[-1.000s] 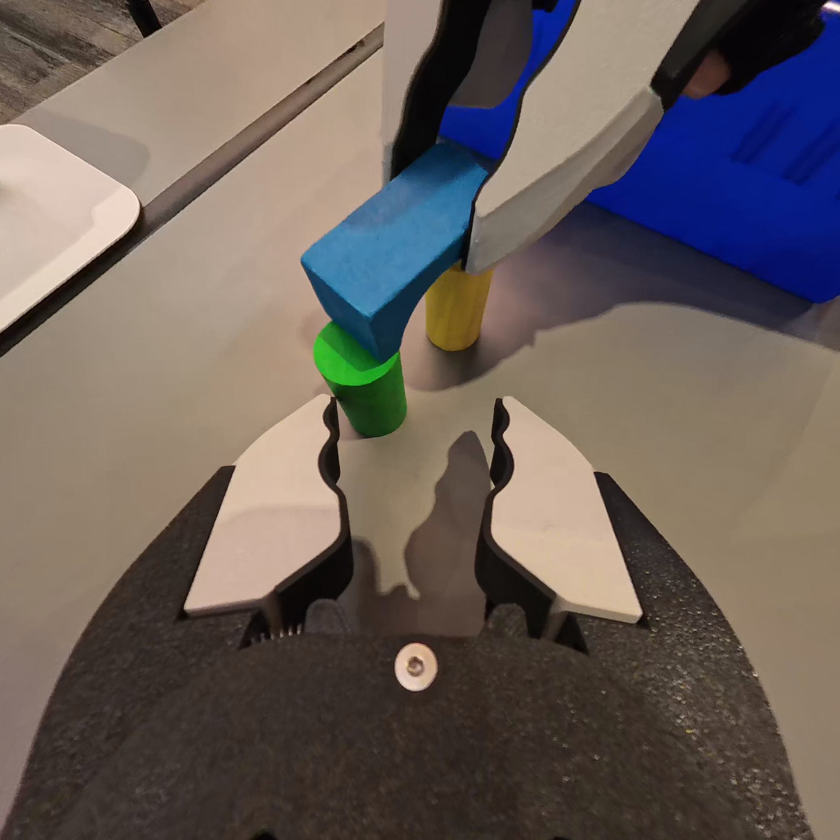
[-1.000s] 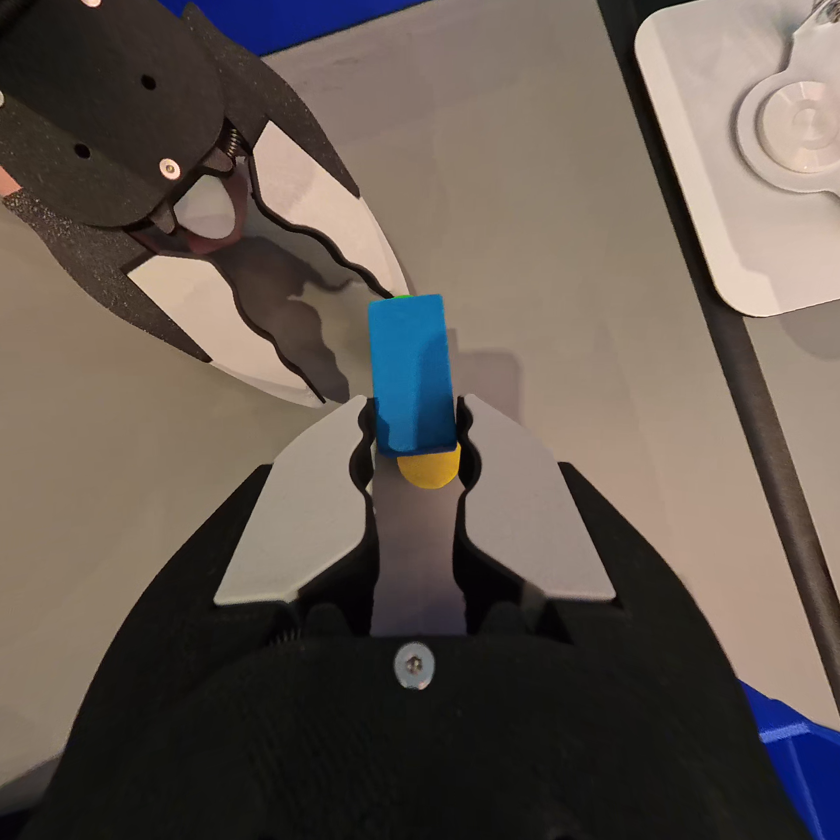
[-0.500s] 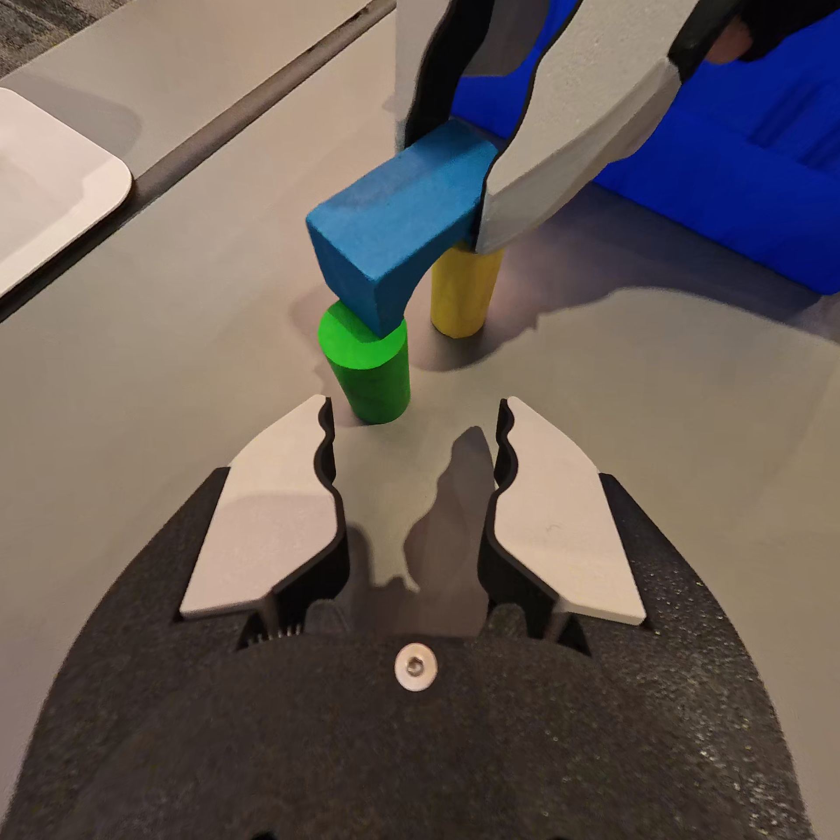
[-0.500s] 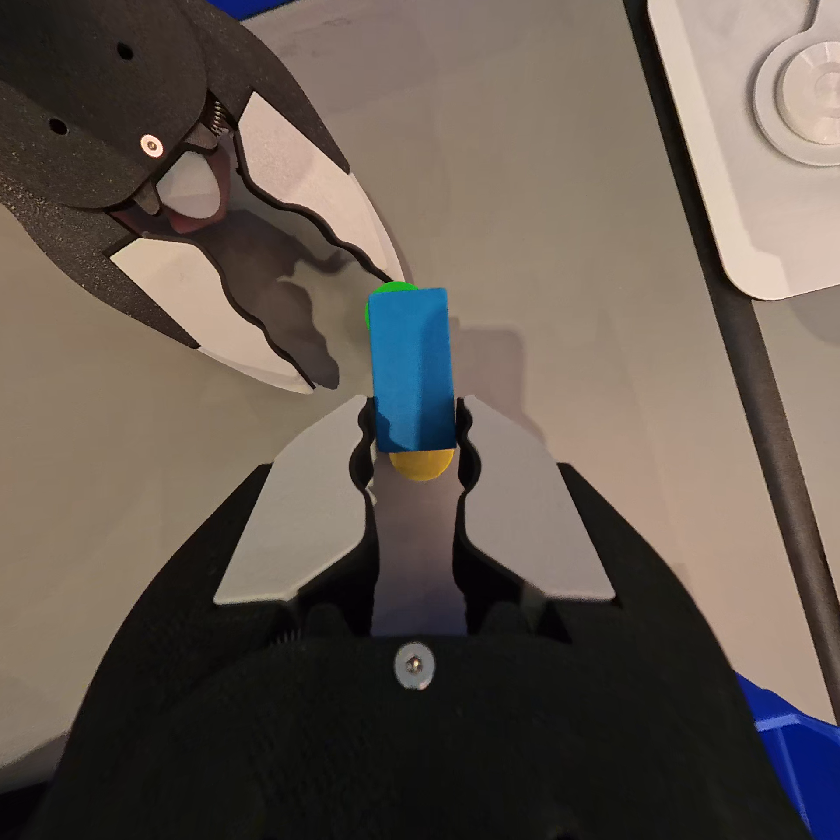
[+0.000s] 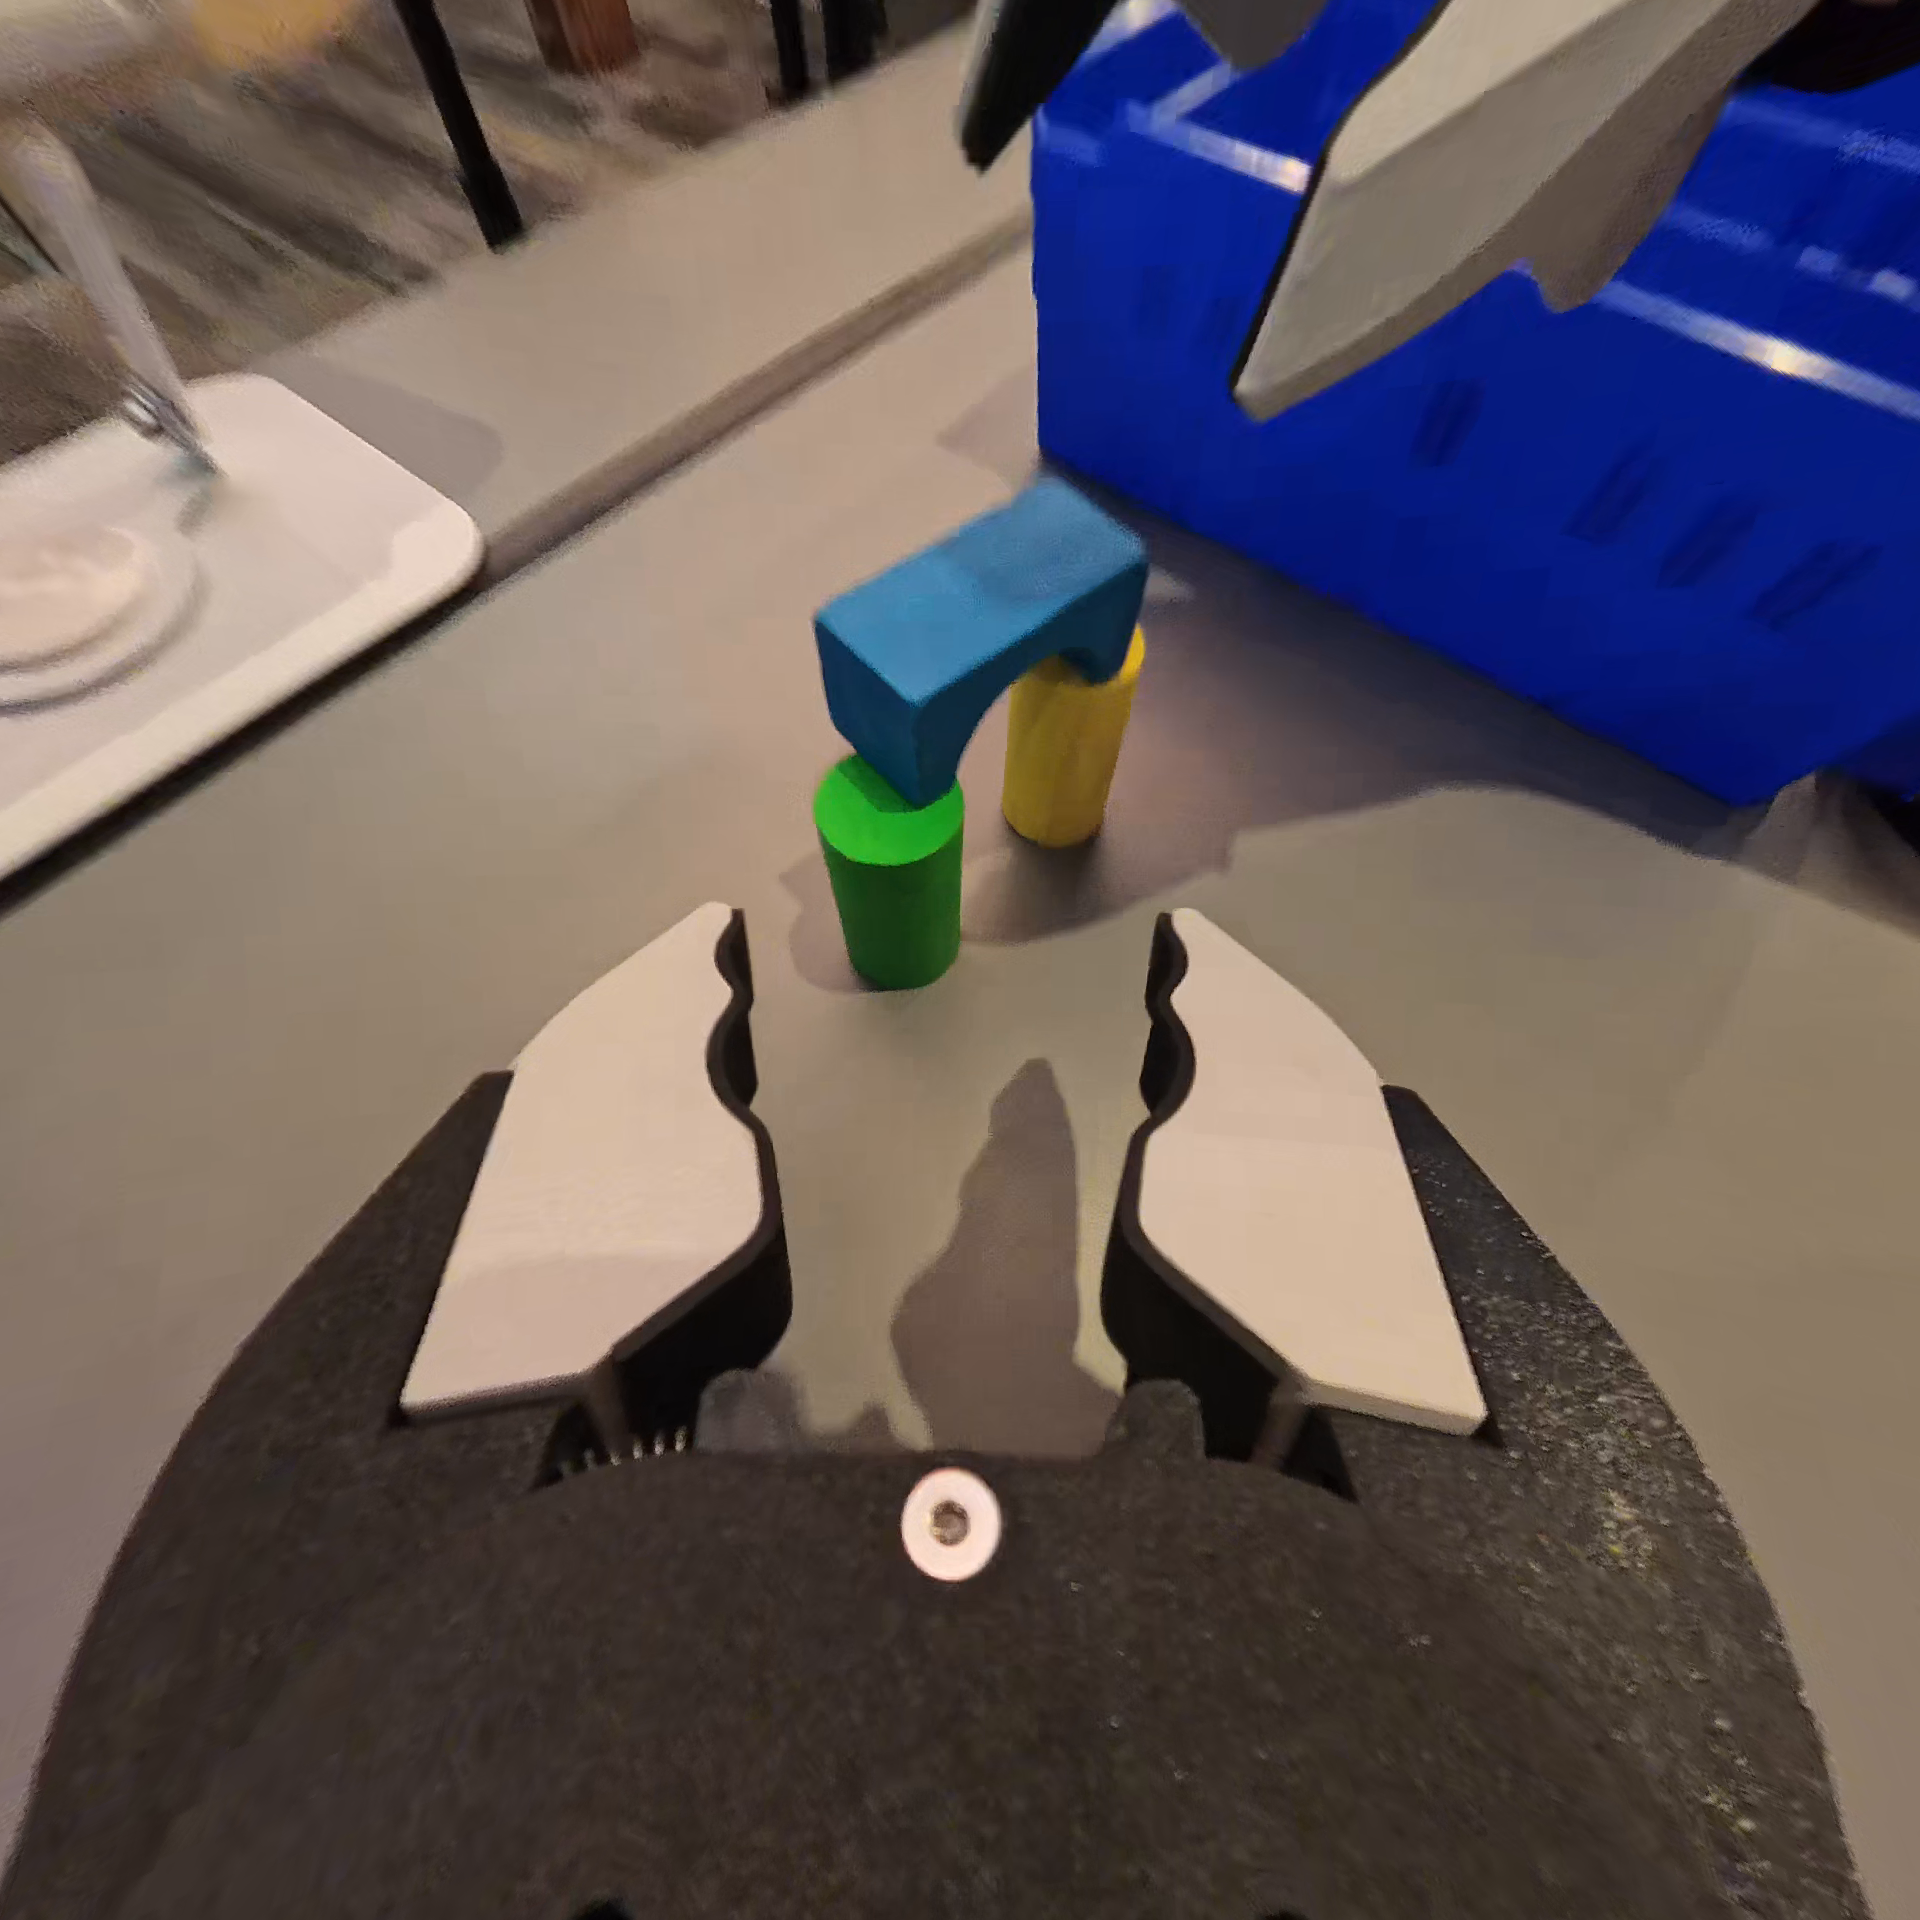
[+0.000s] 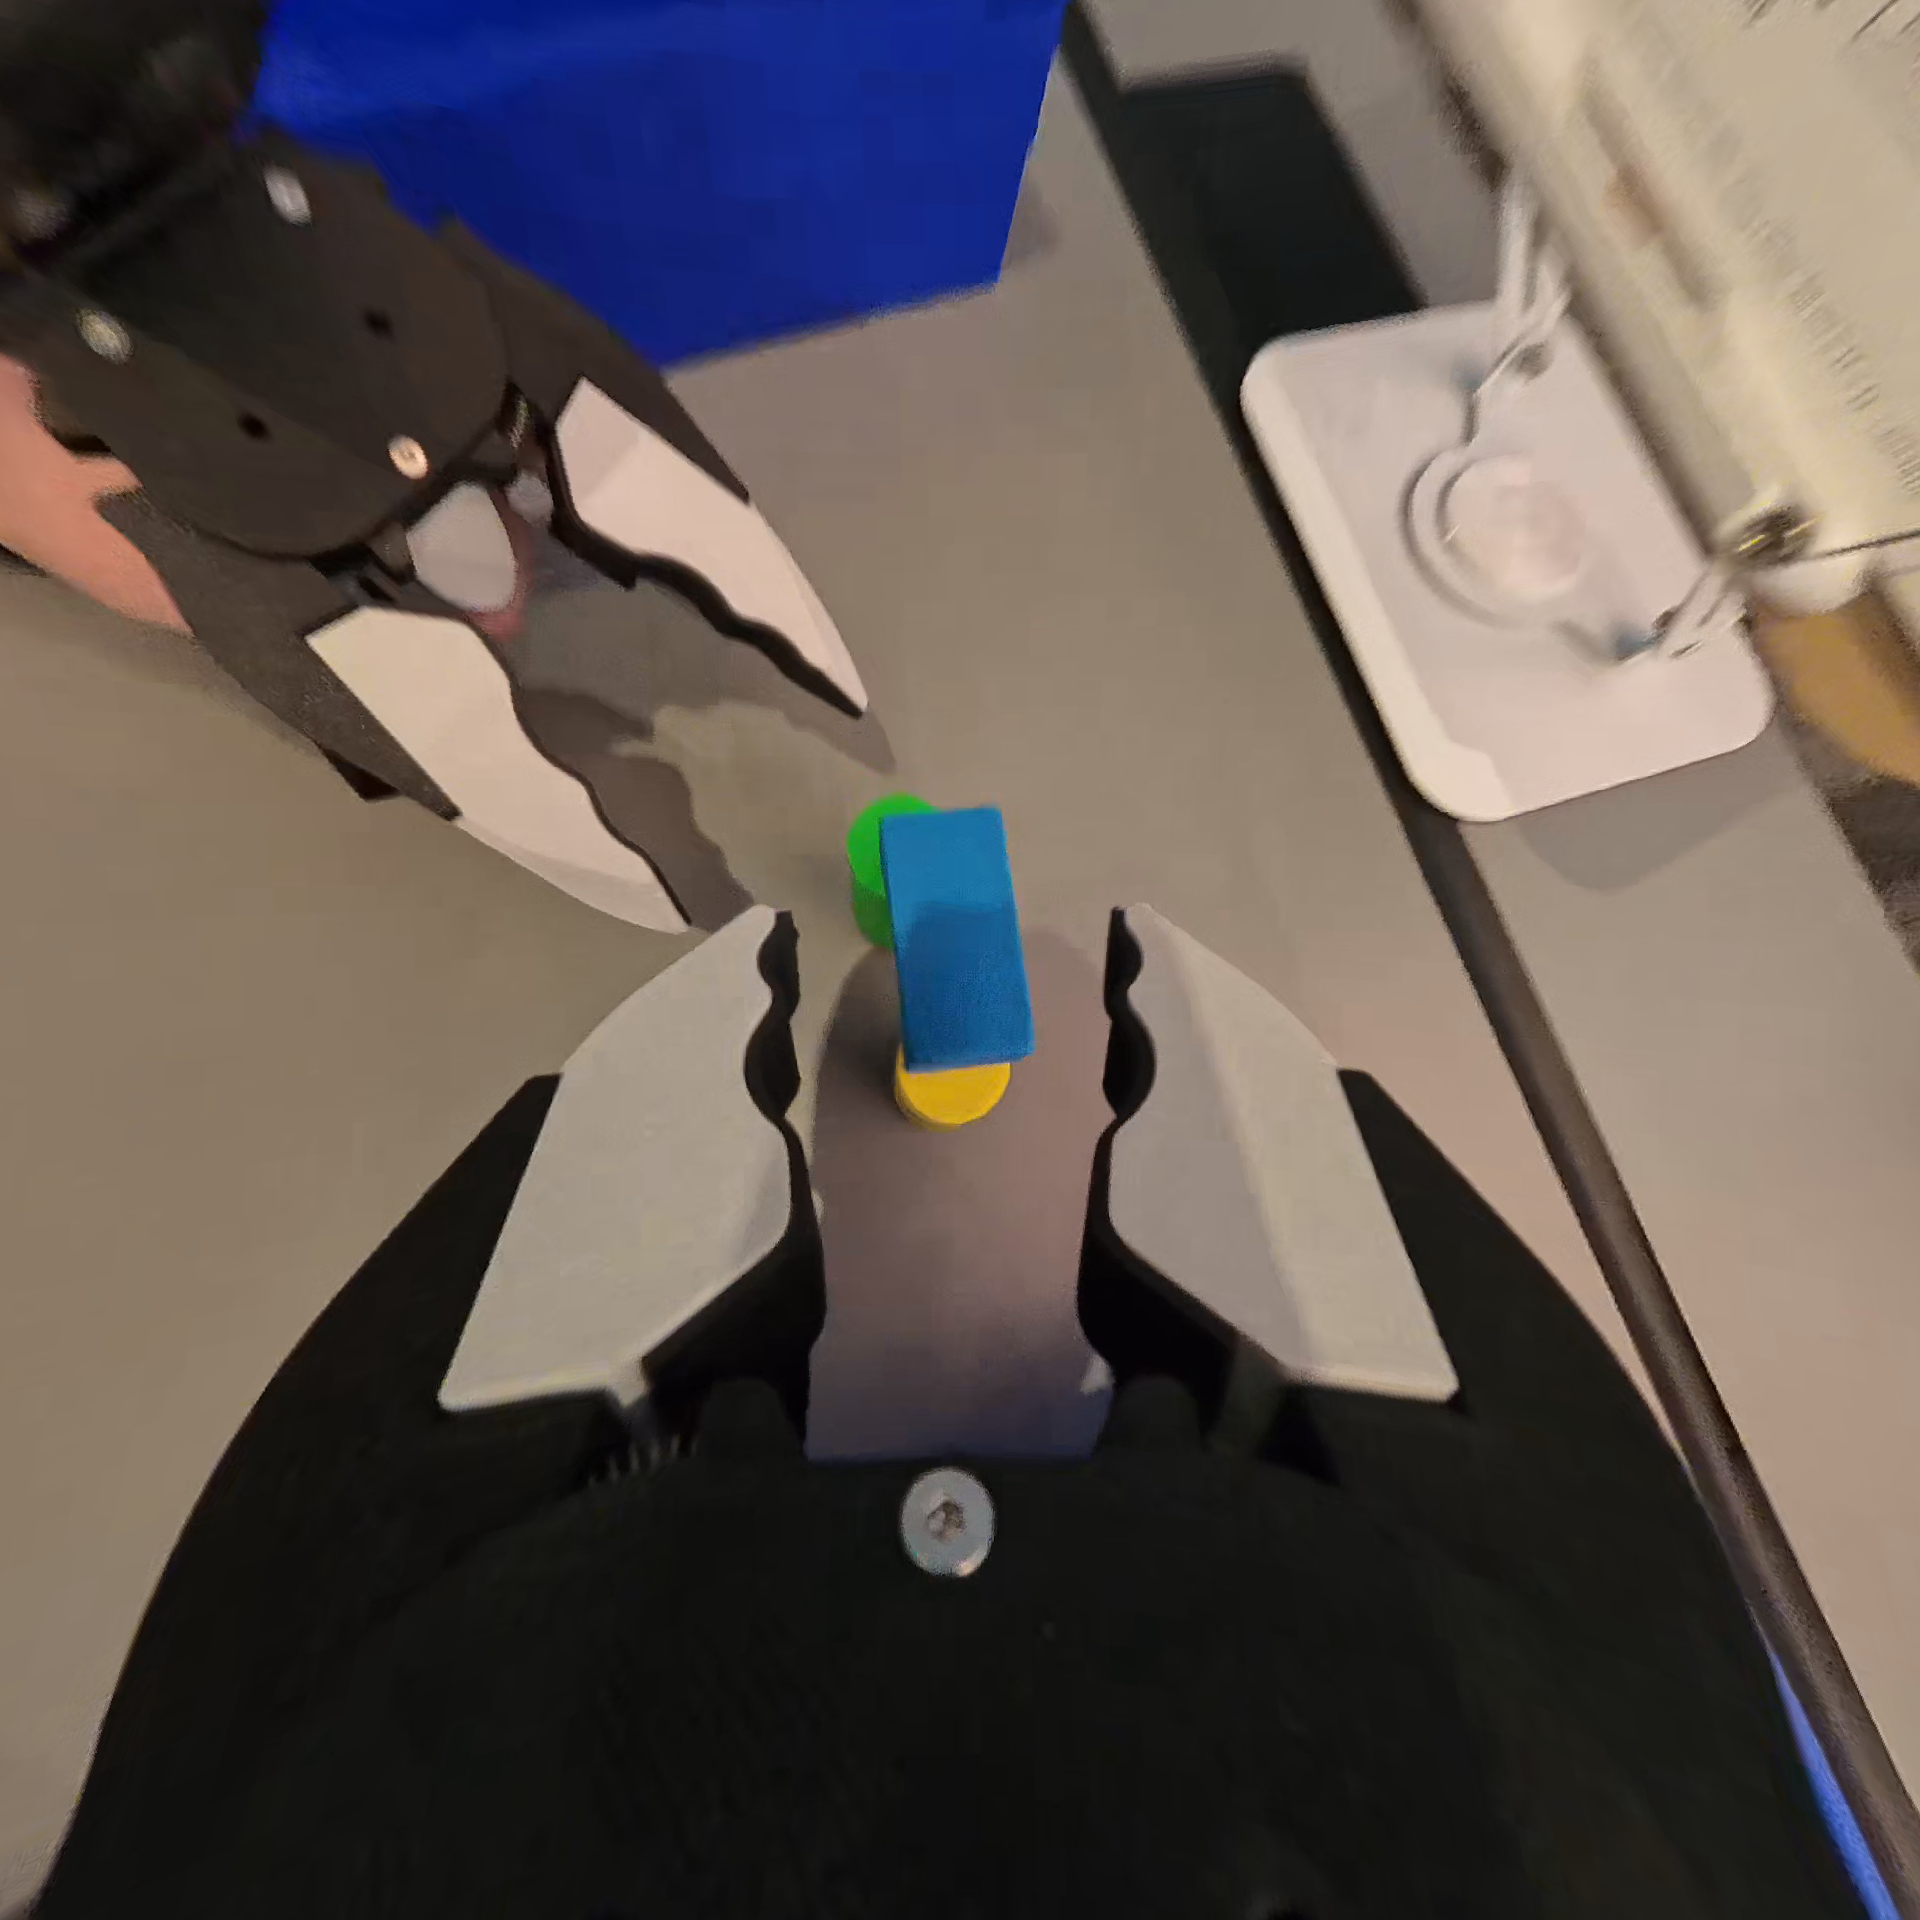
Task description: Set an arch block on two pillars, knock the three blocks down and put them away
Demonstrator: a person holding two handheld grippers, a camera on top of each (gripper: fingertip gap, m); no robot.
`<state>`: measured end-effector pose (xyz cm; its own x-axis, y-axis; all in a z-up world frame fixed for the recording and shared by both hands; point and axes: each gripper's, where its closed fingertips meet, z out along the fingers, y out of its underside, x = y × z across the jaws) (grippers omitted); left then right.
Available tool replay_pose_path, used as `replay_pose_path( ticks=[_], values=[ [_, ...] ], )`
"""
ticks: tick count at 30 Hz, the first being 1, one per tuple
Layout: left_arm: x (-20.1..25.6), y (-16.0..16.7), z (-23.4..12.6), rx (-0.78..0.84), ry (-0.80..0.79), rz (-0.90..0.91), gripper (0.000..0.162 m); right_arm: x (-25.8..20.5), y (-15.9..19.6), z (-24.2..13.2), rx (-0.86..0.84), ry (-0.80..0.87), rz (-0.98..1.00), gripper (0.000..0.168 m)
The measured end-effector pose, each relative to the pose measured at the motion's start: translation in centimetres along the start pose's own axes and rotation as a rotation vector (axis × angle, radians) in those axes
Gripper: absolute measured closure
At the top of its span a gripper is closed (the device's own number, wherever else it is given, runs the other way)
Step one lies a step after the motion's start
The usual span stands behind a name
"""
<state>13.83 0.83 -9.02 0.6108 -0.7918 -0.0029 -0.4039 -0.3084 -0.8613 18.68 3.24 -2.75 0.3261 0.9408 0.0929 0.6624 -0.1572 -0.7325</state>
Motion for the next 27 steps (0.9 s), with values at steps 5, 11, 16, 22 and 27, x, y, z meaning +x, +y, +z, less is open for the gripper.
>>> replay_pose_path(
  ticks=[5,11,16,22,27],
  values=[
    [-0.8,-4.8,-4.6,0.216,-0.104,0.012,0.087,-0.1,-3.8,-4.4,0.176,0.049,0.185,0.111],
    [-2.1,-7.7,-9.1,0.323,-0.201,0.023,0.091,2.8,-2.4,-4.7,0.117,0.172,0.377,0.137],
    [-3.4,-8.4,-11.4,0.392,-0.287,0.086,0.116,4.9,2.4,-2.0,-0.149,0.237,0.454,0.167],
    [-4.6,-7.8,-11.7,0.344,-0.347,0.103,0.13,6.2,6.0,0.5,-0.391,0.292,0.484,0.167],
    [-4.6,-7.8,-11.8,0.351,-0.345,0.12,0.148,7.2,7.0,1.1,-0.499,0.338,0.45,0.167]
  ],
)
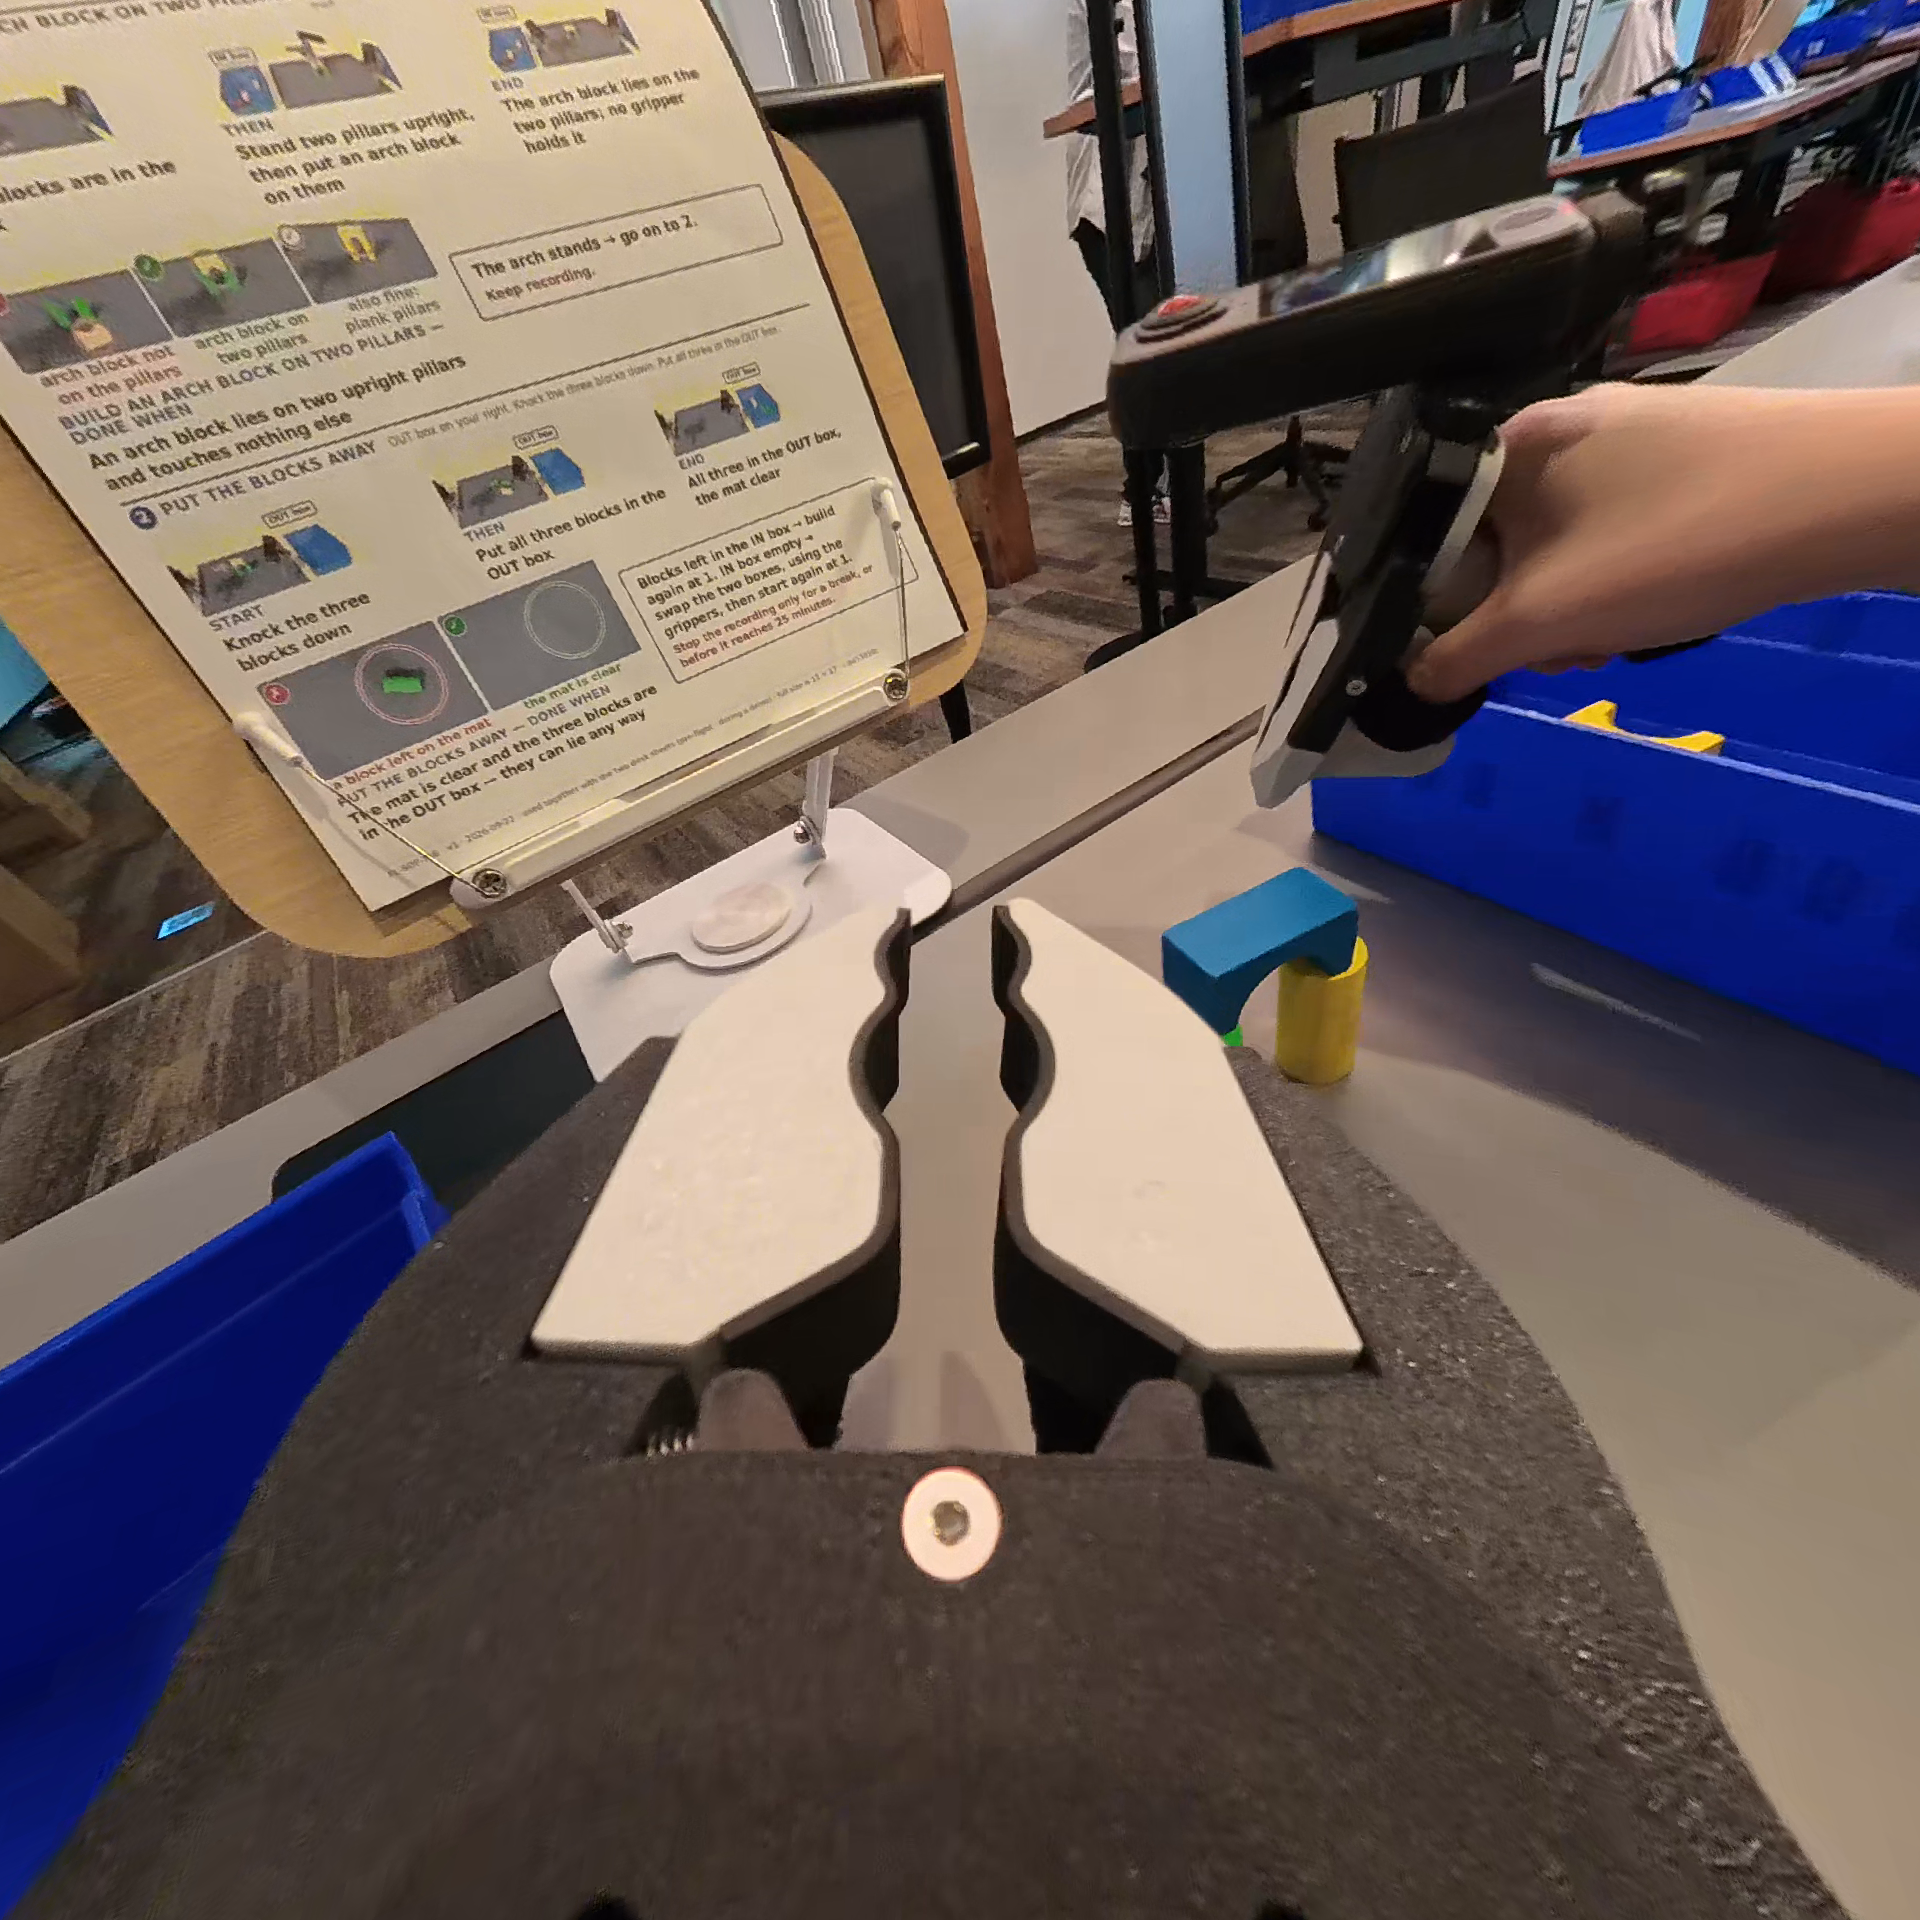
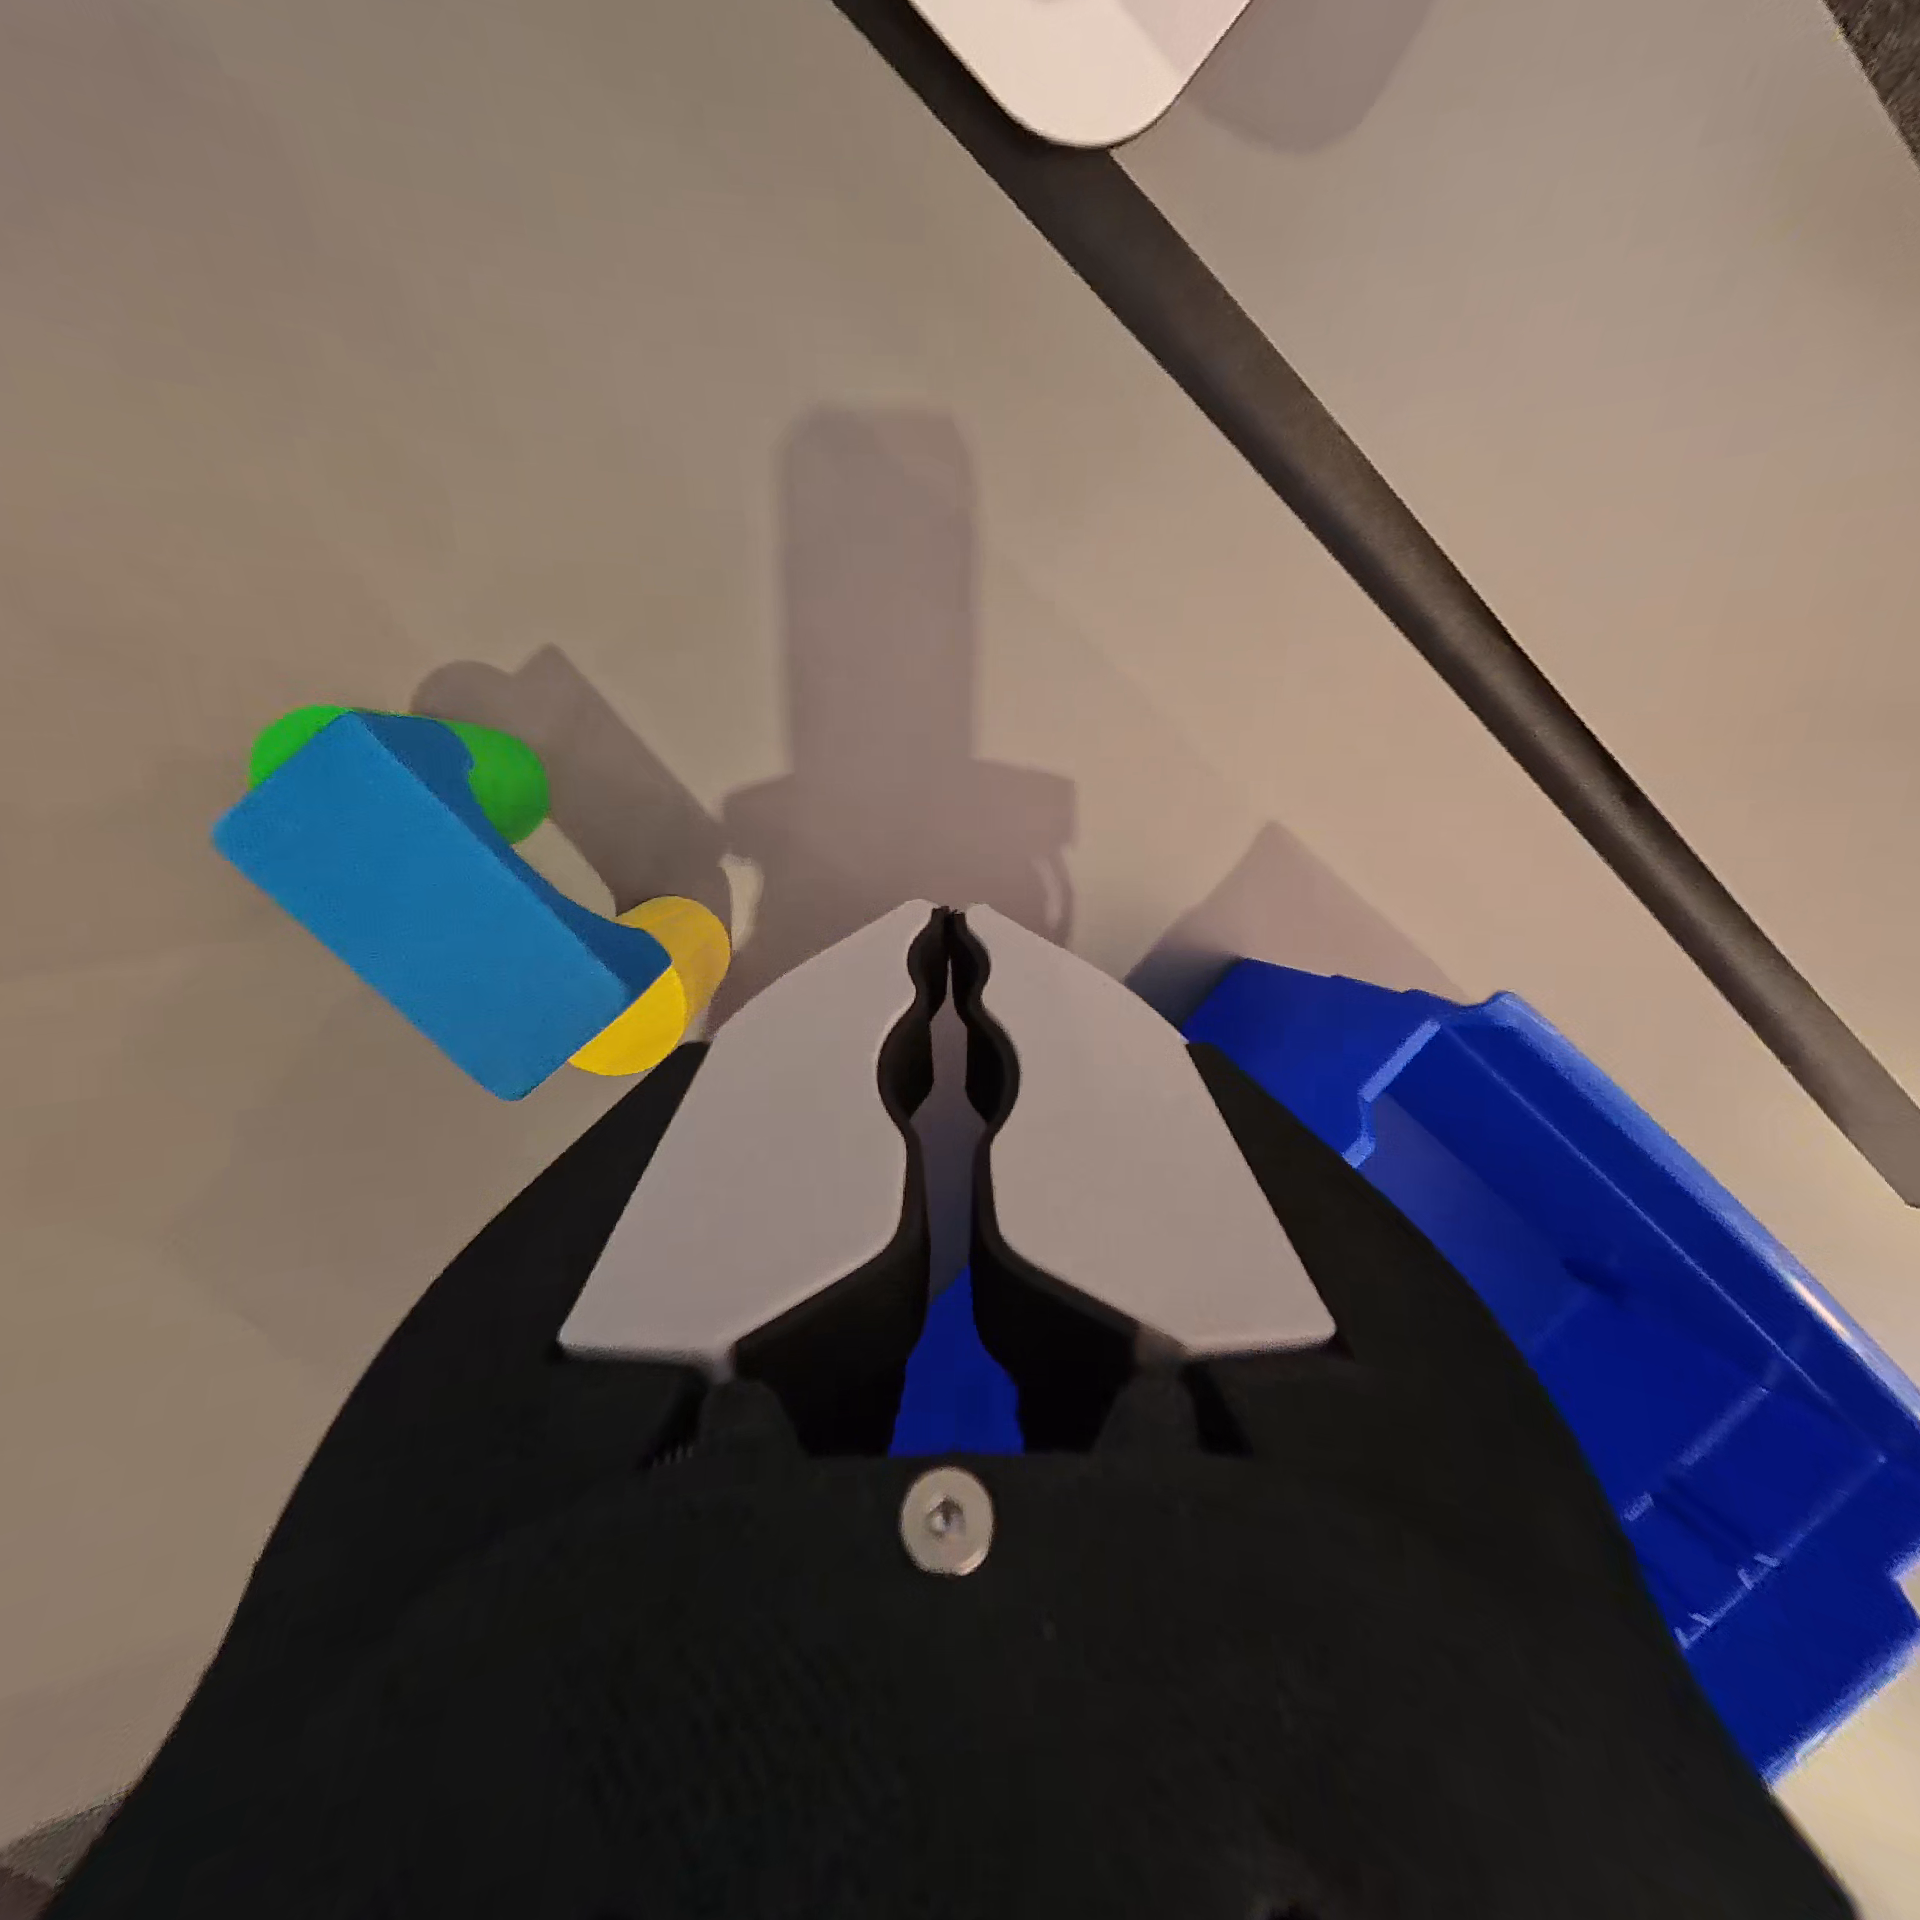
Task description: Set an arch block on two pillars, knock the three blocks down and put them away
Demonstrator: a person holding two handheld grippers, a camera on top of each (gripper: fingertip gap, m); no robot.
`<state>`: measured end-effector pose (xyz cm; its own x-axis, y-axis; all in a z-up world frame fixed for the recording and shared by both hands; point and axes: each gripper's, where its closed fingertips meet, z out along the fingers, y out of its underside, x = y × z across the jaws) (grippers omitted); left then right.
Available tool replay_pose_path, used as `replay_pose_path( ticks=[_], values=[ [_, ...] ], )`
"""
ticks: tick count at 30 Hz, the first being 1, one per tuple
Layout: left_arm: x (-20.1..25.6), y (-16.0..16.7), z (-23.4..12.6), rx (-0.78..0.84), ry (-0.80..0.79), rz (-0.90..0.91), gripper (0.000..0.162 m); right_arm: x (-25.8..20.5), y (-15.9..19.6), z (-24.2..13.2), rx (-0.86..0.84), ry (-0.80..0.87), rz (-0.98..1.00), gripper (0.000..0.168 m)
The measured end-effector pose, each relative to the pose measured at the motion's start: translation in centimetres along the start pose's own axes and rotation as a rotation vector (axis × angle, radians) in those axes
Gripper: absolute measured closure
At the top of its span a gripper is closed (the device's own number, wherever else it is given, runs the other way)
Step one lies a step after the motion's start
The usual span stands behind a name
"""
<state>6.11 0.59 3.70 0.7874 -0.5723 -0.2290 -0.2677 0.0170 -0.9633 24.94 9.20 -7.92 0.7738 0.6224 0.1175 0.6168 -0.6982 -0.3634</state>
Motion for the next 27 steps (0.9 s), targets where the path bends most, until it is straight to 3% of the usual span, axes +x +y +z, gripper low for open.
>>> replay_pose_path(
  ticks=[2,4,7,17,22,27],
  values=[
    [-0.1,0.1,0.1,-0.009,-0.002,0.004,0.15,0.3,0.1,0.3,-0.027,0.013,-0.007,0.167],
    [0.2,0.3,0.0,-0.009,0.024,0.008,0.162,0.8,0.4,0.6,-0.055,0.03,-0.014,0.167],
    [0.6,0.6,0.2,-0.026,0.051,0.022,0.162,1.8,1.0,1.1,-0.098,0.076,-0.023,0.167],
    [0.5,-0.2,-0.2,-0.02,0.081,0.027,0.162,0.5,2.3,3.0,-0.176,-0.022,-0.041,0.167],
    [-0.7,-0.8,-0.7,-0.013,0.078,0.01,0.162,-4.2,2.0,3.7,-0.179,-0.167,-0.137,0.167],
    [-1.7,-1.1,-1.2,-0.02,0.076,-0.003,0.162,-11.3,-0.6,2.8,-0.101,-0.271,-0.283,0.167]
  ],
)
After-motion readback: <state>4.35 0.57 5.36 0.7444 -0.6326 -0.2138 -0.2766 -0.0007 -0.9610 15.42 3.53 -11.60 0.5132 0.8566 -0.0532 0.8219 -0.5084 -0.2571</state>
